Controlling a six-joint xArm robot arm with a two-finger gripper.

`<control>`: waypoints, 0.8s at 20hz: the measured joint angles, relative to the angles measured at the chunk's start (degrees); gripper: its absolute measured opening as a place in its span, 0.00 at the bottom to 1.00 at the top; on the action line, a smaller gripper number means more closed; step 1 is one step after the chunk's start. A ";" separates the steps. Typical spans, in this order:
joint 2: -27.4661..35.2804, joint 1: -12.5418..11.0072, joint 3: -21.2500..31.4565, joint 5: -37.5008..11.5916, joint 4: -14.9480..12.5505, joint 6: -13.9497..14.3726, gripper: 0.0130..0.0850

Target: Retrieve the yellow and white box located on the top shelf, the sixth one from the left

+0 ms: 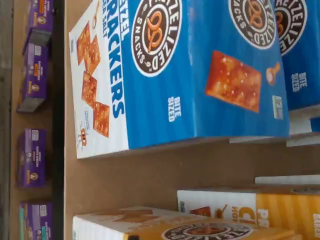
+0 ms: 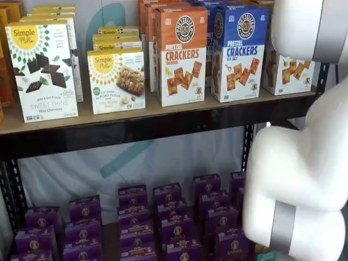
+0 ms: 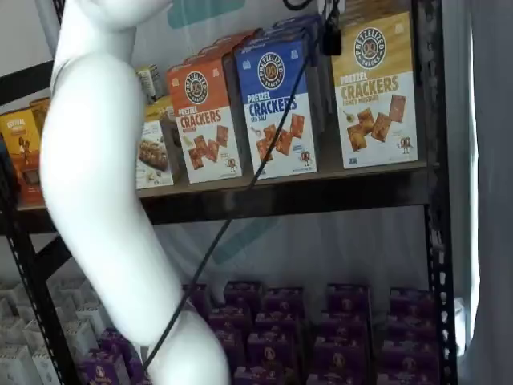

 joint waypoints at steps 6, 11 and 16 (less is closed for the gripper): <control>4.30 0.95 -5.56 2.91 -2.73 1.03 1.00; 8.52 1.84 -12.16 8.20 -6.29 2.17 1.00; 10.59 2.47 -15.25 10.65 -8.74 2.44 1.00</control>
